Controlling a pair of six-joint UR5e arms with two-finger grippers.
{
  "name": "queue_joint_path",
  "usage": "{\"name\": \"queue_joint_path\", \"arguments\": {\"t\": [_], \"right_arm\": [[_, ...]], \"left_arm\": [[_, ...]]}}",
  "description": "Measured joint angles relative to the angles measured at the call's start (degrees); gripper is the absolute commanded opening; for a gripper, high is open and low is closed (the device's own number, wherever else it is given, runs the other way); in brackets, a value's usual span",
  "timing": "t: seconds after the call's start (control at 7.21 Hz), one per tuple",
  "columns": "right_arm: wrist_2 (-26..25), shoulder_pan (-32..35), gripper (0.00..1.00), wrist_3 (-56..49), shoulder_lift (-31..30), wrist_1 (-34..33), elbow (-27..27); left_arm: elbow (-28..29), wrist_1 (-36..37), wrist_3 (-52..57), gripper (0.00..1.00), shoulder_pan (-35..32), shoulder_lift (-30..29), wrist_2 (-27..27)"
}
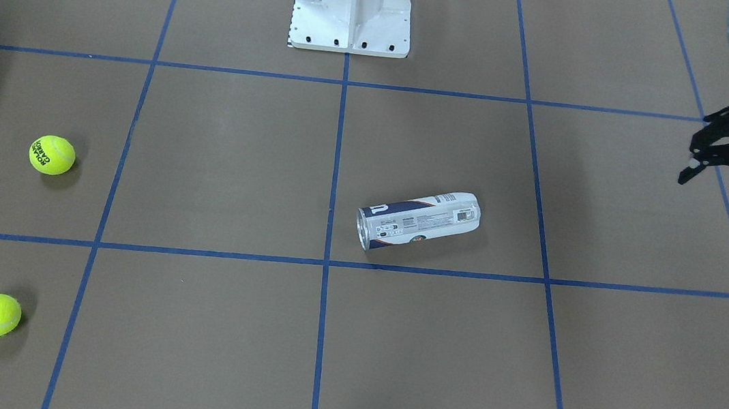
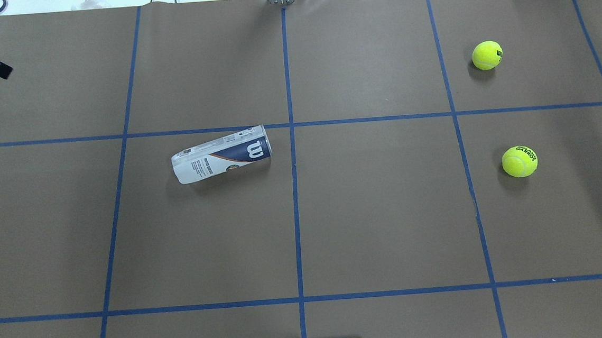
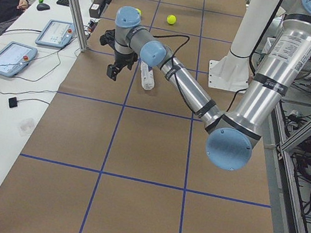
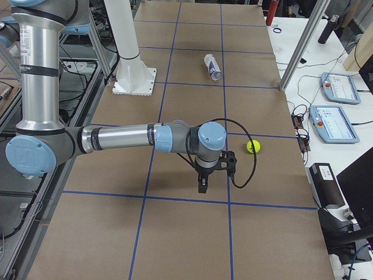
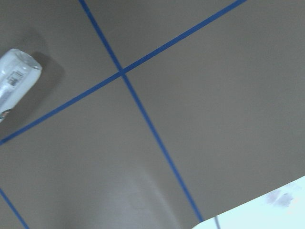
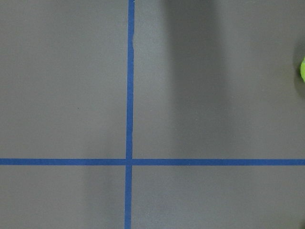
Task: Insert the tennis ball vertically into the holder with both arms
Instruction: 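Move the left gripper over the lying white Wilson can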
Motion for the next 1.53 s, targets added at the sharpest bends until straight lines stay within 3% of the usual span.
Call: {"name": "queue_joint_path", "arguments": {"t": [0.42,0.83,1.11,1.53], "right_arm": [[0.03,0.00,1.00,0.00,0.14,0.01,0.05],[0.09,0.00,1.00,-0.03,0.25,0.02,0.32],[0.10,0.00,1.00,0.00,0.25,0.02,0.30],[0.10,0.00,1.00,0.06,0.31,-0.04,0.22]], "left_arm": [[0.45,0.56,4.71,0.99,14.63,-6.65,7.55],[3.79,1.97,4.96,0.99,26.89,-15.16,20.39],[10.33,2.95,4.53,0.99,31.01,-21.66,24.14],[22.51,1.70,4.56,0.99,33.78,-30.79,24.58]]}}
